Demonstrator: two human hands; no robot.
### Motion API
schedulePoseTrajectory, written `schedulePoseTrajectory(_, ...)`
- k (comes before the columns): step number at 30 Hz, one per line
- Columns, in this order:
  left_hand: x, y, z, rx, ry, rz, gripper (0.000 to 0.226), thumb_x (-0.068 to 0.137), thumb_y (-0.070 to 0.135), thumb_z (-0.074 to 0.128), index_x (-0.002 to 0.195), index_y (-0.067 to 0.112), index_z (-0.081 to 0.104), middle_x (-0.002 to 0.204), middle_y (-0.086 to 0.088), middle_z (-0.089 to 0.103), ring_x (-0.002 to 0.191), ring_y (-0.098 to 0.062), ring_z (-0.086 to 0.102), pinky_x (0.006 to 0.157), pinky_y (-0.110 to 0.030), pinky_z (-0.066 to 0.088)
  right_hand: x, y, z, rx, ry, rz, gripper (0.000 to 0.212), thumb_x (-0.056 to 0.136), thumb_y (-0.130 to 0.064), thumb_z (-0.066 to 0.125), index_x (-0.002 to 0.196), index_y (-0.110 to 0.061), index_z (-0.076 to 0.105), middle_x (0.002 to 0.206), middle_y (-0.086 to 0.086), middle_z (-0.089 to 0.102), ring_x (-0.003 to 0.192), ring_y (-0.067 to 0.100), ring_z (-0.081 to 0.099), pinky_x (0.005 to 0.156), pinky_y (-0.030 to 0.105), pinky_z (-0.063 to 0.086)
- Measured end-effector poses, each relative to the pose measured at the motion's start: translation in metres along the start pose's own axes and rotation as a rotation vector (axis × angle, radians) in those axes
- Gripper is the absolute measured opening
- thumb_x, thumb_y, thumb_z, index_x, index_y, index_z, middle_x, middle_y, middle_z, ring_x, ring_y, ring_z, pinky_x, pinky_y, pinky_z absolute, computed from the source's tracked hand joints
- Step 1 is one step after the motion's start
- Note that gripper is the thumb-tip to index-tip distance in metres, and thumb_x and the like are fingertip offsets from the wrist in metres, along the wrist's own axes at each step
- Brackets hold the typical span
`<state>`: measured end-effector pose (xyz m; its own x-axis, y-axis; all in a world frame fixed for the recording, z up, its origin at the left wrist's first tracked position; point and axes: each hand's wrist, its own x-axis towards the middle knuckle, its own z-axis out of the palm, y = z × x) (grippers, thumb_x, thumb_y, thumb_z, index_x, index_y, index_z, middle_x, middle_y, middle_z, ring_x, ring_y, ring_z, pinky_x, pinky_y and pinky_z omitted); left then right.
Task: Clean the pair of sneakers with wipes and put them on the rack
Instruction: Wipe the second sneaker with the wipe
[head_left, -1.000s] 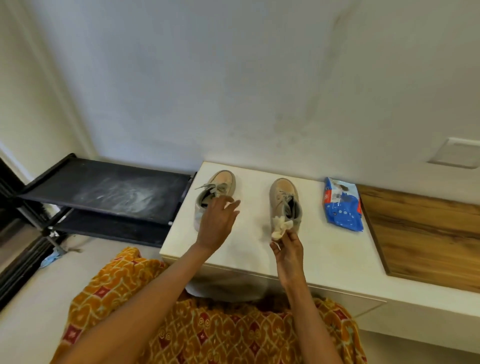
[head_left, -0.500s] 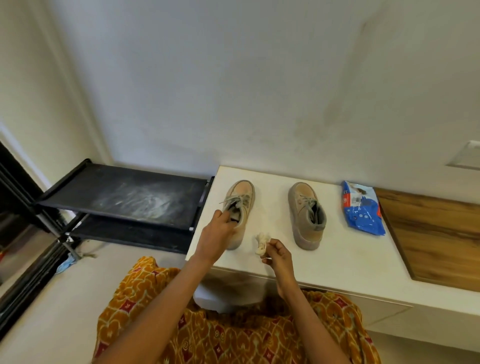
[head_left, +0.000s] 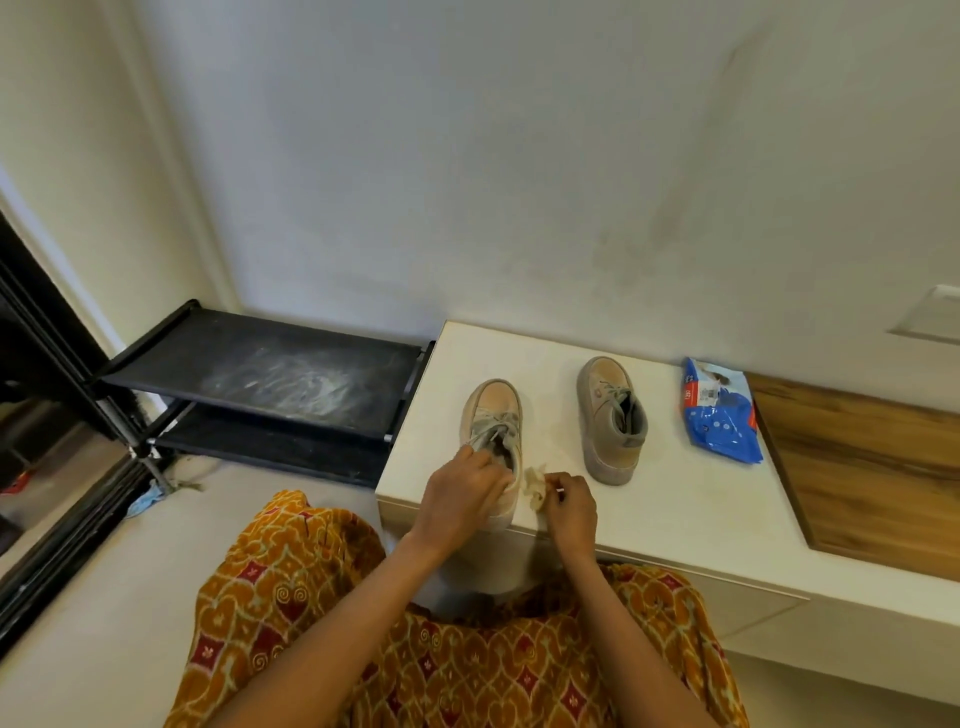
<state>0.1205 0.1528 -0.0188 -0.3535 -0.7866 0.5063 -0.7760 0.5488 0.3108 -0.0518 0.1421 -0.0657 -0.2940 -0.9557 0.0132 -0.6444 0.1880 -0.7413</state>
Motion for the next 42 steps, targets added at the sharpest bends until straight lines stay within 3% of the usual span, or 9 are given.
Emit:
schedulePoseTrajectory(4,0.02,-0.01,0.001,-0.206,0.05,-0.337,0.04,0.084,0.032,0.067,0.116,0.012,0.052,0.113,-0.006,0.054,0.086,-0.013,0.06,0.061,-0.017,0.052,0.001,0.001,0.001,0.0,-0.021,-0.002,0.023,0.097,-0.018,0.046,0.114,-0.011,0.059,0.117,0.01,0.053,0.099,0.022,0.056,0.08,0.022,0.039)
schedulePoseTrajectory(7,0.041,-0.017,0.001,-0.164,-0.103,-0.416,0.051,0.088,0.032,0.062,0.133,0.016,0.043,0.123,-0.008,0.045,0.097,-0.019,0.058,0.074,-0.028,0.056,0.001,0.0,0.001,0.034,0.024,-0.07,0.023,0.095,-0.024,0.049,0.116,-0.018,0.058,0.122,0.004,0.05,0.105,0.019,0.055,0.086,0.028,0.047)
schedulePoseTrajectory(14,0.07,-0.033,-0.005,-0.172,-0.229,-0.345,0.027,0.093,0.032,0.052,0.108,0.018,0.07,0.097,-0.004,0.062,0.091,-0.018,0.058,0.075,-0.025,0.044,-0.013,-0.036,-0.001,0.16,-0.088,-0.491,0.049,0.087,-0.059,0.039,0.12,-0.027,0.055,0.128,-0.011,0.044,0.116,0.0,0.041,0.091,0.008,0.037)
schedulePoseTrajectory(21,0.076,-0.035,0.0,-0.035,-0.223,-0.207,0.028,0.096,0.033,0.047,0.116,0.025,0.065,0.109,0.001,0.062,0.096,-0.014,0.056,0.08,-0.023,0.046,-0.011,-0.03,0.01,0.092,-0.094,-0.438,0.064,0.08,-0.072,0.037,0.128,-0.03,0.051,0.138,-0.008,0.04,0.124,0.006,0.038,0.093,0.009,0.034)
schedulePoseTrajectory(26,0.088,-0.031,-0.003,-0.068,-0.067,-0.219,0.021,0.094,0.027,0.053,0.103,0.023,0.072,0.101,0.001,0.067,0.091,-0.016,0.058,0.076,-0.022,0.041,-0.015,-0.03,0.01,0.003,-0.064,-0.425,0.072,0.078,-0.08,0.023,0.122,-0.031,0.053,0.136,-0.008,0.044,0.122,0.009,0.042,0.09,0.014,0.039)
schedulePoseTrajectory(29,0.108,-0.023,-0.019,-0.31,0.182,-0.335,0.016,0.089,0.014,0.059,0.091,0.02,0.074,0.086,0.001,0.068,0.08,-0.013,0.06,0.069,-0.026,0.046,-0.015,-0.031,0.009,-0.012,-0.064,-0.42,0.067,0.079,-0.078,0.026,0.118,-0.032,0.054,0.136,-0.009,0.045,0.122,0.01,0.043,0.09,0.014,0.04)
schedulePoseTrajectory(33,0.131,-0.017,-0.036,-0.555,0.334,-0.502,0.013,0.087,0.012,0.064,0.095,0.008,0.073,0.083,0.003,0.068,0.072,-0.004,0.06,0.068,-0.01,0.047,-0.014,-0.032,0.008,-0.007,-0.091,-0.397,0.048,0.085,-0.064,0.043,0.119,-0.032,0.055,0.138,-0.008,0.043,0.124,0.009,0.041,0.092,0.019,0.043)
schedulePoseTrajectory(38,0.12,-0.02,-0.036,-1.275,0.194,-0.912,0.009,0.089,0.012,0.061,0.09,0.008,0.069,0.072,-0.006,0.065,0.069,-0.017,0.062,0.069,-0.026,0.057,-0.014,-0.032,0.005,0.018,-0.12,-0.403,0.036,0.088,-0.055,0.049,0.118,-0.034,0.053,0.136,-0.008,0.044,0.123,0.009,0.039,0.09,0.019,0.041)
schedulePoseTrajectory(42,0.093,-0.032,-0.03,-1.128,-0.205,-0.853,0.018,0.088,0.019,0.062,0.097,0.005,0.07,0.075,-0.004,0.065,0.058,-0.009,0.05,0.059,-0.021,0.049,-0.013,-0.028,0.008,0.116,-0.15,-0.39,0.037,0.085,-0.059,0.051,0.116,-0.039,0.052,0.133,-0.012,0.045,0.12,0.006,0.041,0.093,0.023,0.042)
